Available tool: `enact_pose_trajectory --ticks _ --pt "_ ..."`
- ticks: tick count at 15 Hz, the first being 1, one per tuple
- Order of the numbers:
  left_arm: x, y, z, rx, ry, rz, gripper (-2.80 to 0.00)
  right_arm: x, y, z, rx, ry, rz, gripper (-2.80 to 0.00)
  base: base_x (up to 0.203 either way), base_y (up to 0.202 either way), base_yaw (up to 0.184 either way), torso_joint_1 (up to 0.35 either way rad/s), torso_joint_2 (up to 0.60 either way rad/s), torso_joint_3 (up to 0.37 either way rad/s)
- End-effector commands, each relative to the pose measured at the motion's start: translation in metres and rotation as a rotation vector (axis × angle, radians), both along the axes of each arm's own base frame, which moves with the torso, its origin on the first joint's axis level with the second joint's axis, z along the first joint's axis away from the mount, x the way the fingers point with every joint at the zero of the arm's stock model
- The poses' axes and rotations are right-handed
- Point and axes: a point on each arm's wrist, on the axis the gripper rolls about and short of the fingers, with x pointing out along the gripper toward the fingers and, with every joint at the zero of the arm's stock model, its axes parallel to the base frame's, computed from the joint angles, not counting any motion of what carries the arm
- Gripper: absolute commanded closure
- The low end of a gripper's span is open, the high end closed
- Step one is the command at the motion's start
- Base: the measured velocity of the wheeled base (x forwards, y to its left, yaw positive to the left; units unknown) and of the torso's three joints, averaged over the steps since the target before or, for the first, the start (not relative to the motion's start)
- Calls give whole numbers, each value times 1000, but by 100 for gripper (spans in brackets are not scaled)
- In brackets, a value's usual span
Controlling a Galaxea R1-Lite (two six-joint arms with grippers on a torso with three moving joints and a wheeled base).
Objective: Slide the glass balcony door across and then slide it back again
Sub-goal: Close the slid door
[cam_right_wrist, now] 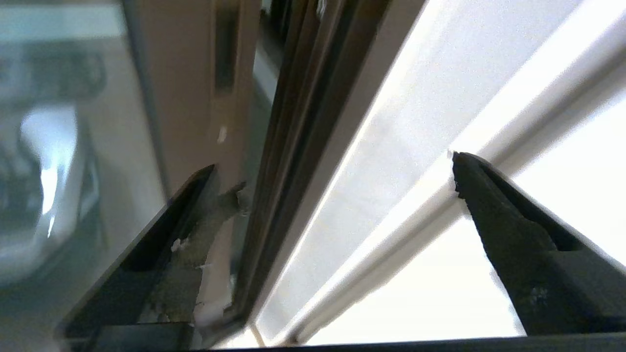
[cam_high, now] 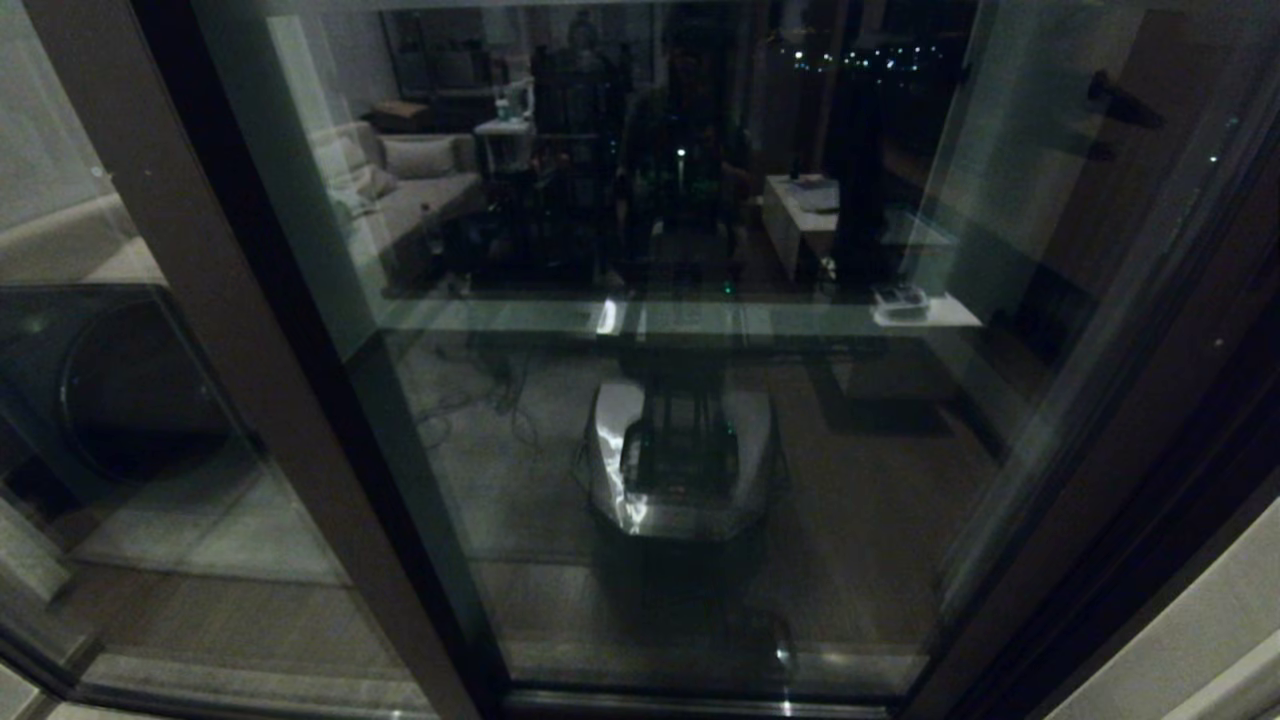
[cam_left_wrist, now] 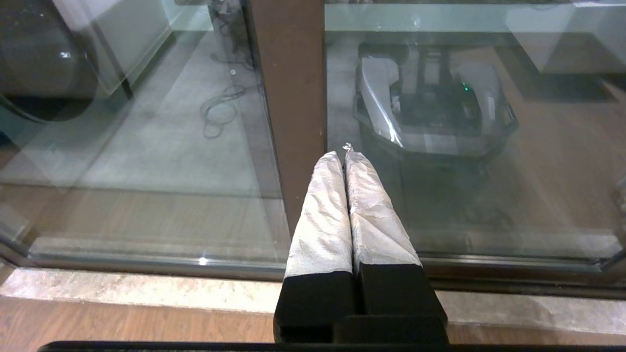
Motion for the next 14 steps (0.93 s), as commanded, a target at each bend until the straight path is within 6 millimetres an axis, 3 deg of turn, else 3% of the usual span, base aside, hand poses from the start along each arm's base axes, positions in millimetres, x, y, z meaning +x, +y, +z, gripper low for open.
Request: enact_pose_trajectory --ticks 1,5,11,14 --pt "0 0 0 0 0 0 0 -30 13 -5 1 33 5 0 0 0 0 0 0 0" --pt "0 0 0 0 2 1 0 -31 13 4 42 141 -21 0 0 0 0 0 0 0" --pt "0 0 0 0 0 0 0 41 -14 26 124 196 -108 0 0 0 0 0 0 0" --pt "0 0 0 0 2 1 0 79 -2 25 230 169 -80 0 0 0 0 0 0 0"
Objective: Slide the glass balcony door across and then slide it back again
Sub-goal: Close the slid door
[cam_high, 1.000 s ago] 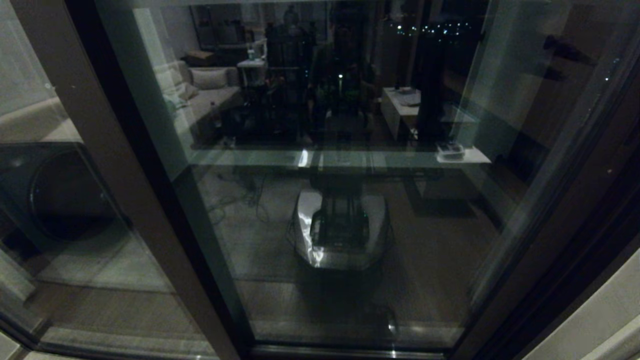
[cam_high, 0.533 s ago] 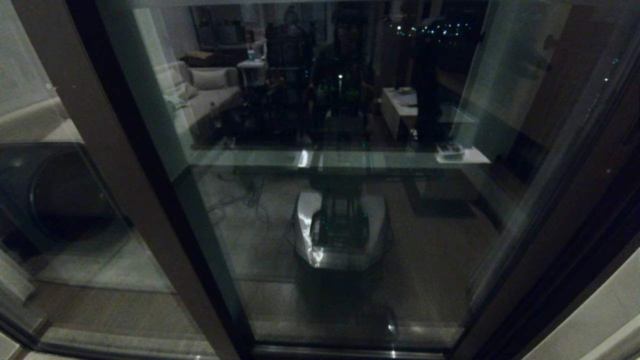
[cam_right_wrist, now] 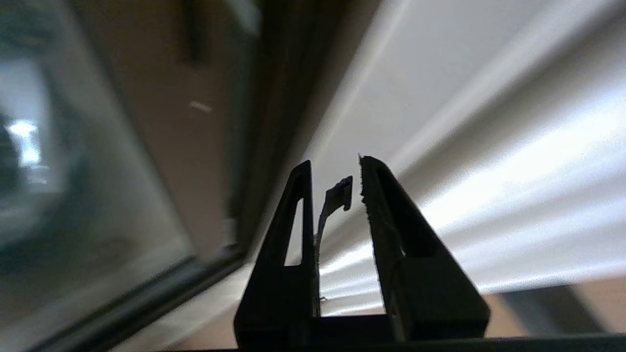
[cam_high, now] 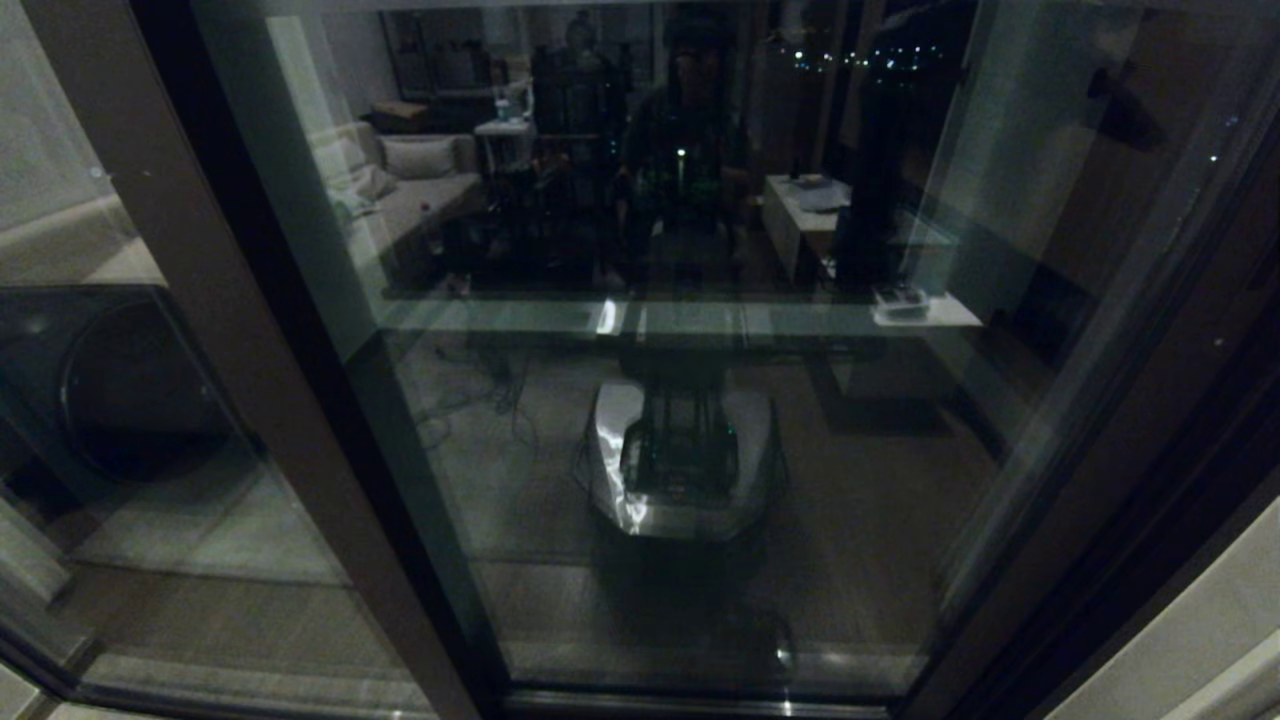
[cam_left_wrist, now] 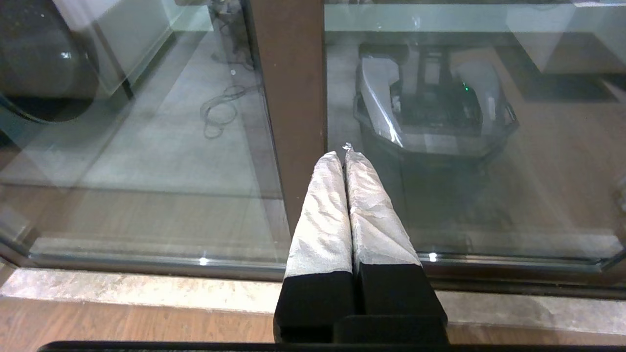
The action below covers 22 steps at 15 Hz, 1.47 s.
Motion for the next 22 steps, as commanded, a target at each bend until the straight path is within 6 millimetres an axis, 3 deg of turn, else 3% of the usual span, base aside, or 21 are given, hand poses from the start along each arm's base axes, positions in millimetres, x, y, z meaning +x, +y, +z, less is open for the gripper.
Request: enact_pose_trajectory --ticks 1,4,7,17,22 --pt "0 0 0 0 1 0 0 43 10 -11 106 11 37 0 0 0 0 0 0 0" --pt "0 0 0 0 1 0 0 56 24 -22 166 18 41 0 0 0 0 0 0 0" --pt "0 0 0 0 0 1 0 78 16 -31 158 27 -29 0 0 0 0 0 0 0" --pt "0 0 0 0 1 0 0 111 -4 -37 104 -24 -39 0 0 0 0 0 0 0" --pt "0 0 0 0 1 0 0 122 -14 -31 92 -50 -43 0 0 0 0 0 0 0"
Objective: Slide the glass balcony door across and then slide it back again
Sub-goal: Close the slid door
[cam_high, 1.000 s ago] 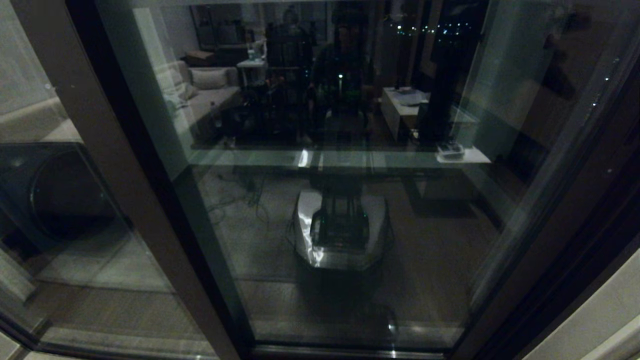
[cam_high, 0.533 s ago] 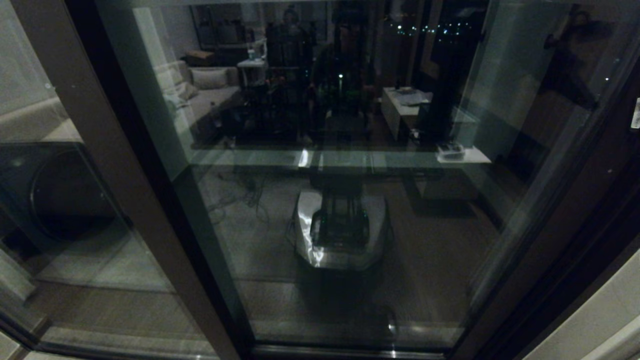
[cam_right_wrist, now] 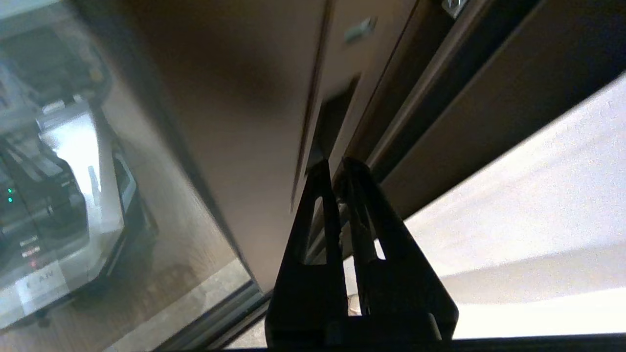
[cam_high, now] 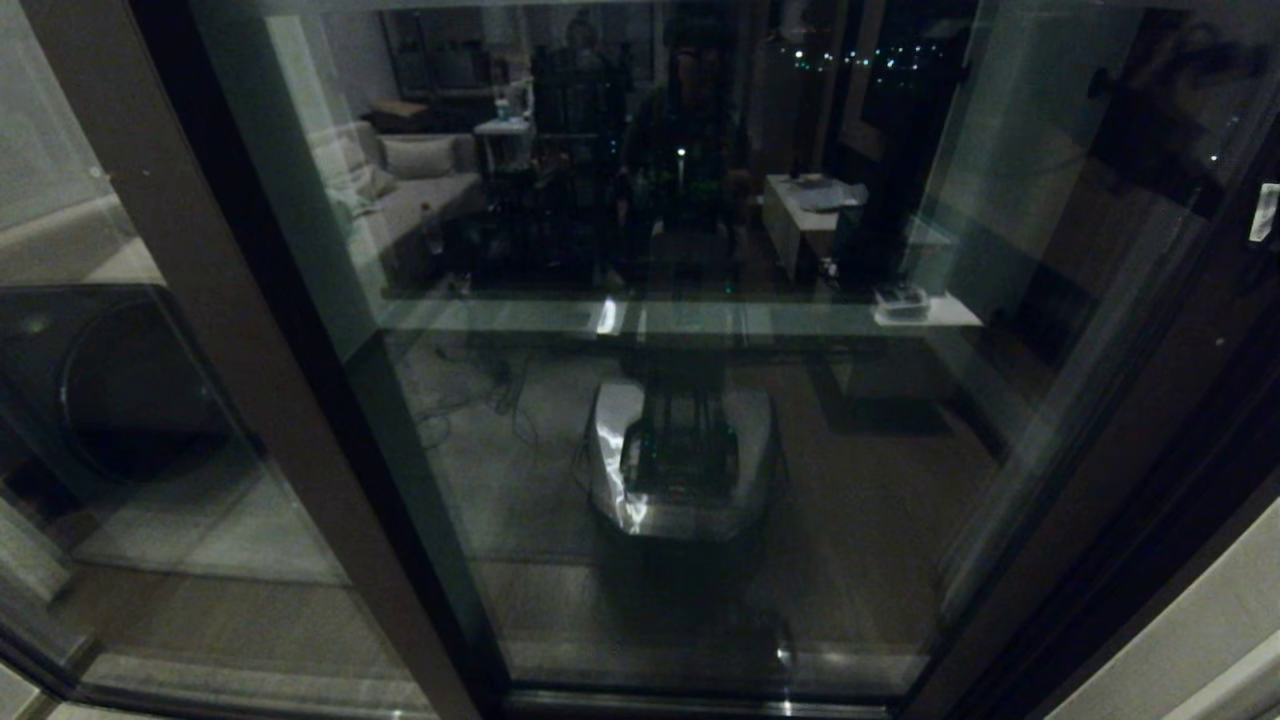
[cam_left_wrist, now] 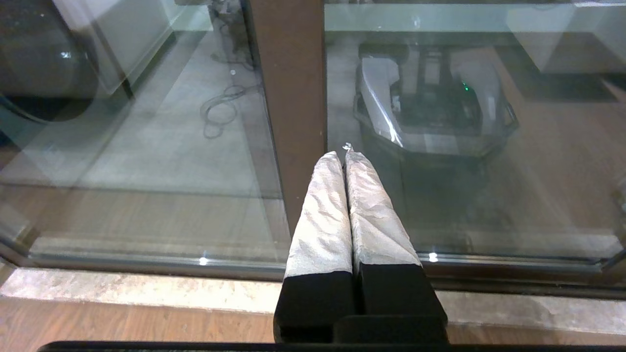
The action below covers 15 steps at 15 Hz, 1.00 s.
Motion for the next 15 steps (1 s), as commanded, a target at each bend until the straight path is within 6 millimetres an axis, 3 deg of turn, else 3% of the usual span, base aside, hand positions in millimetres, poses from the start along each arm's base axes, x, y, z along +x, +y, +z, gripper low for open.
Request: enact_pose_trajectory --ticks 1,15 --pt "0 0 0 1 1 0 0 7 -2 -3 2 9 0 0 0 0 0 0 0 0" --pt "0 0 0 1 0 1 0 36 -23 -15 -23 -11 6 0 0 0 0 0 0 0"
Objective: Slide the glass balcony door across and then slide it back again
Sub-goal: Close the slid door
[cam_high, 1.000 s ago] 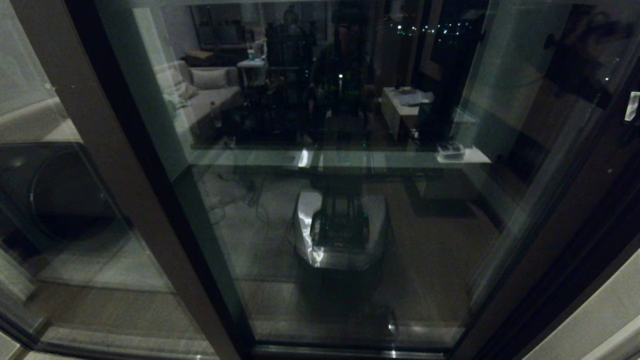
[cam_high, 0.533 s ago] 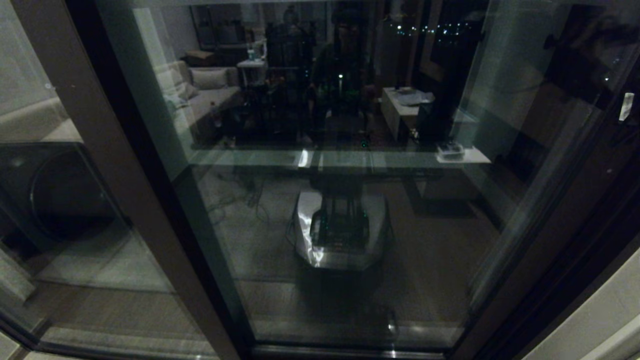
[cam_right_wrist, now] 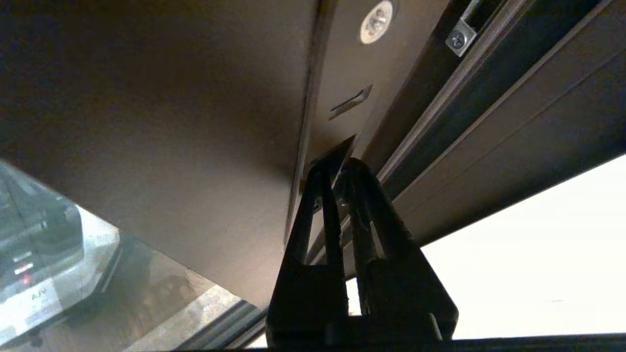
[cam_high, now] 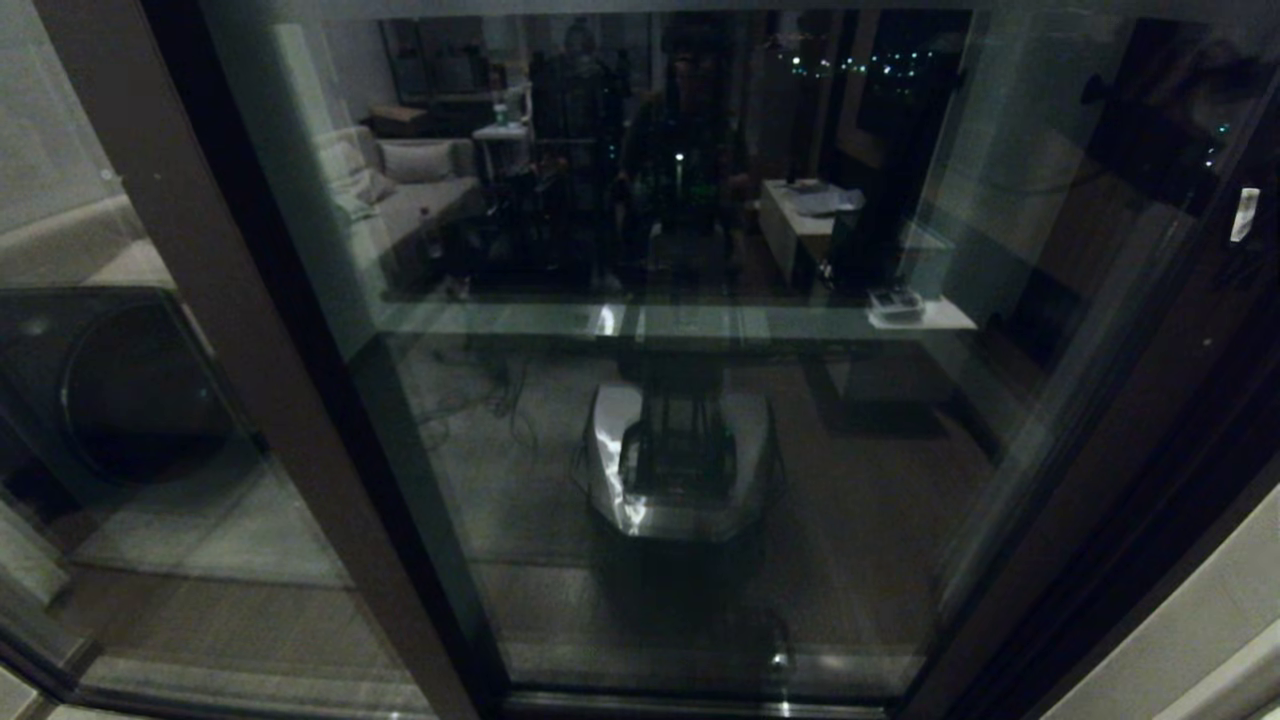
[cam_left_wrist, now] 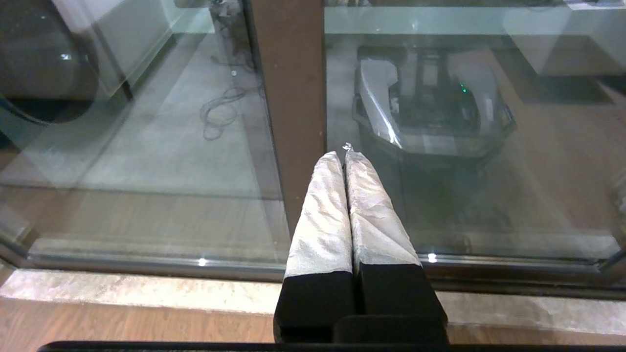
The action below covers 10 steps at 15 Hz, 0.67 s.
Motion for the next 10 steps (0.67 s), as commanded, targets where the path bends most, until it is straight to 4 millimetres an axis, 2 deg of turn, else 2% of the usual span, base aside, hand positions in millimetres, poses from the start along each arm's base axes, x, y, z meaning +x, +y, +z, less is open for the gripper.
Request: enact_pose_trajectory --ticks 1,10 --pt "0 0 0 0 0 0 0 5 -2 -4 -1 2 -6 0 0 0 0 0 0 0" --pt "0 0 0 0 0 -1 0 7 -20 -5 -29 -10 -41 0 0 0 0 0 0 0"
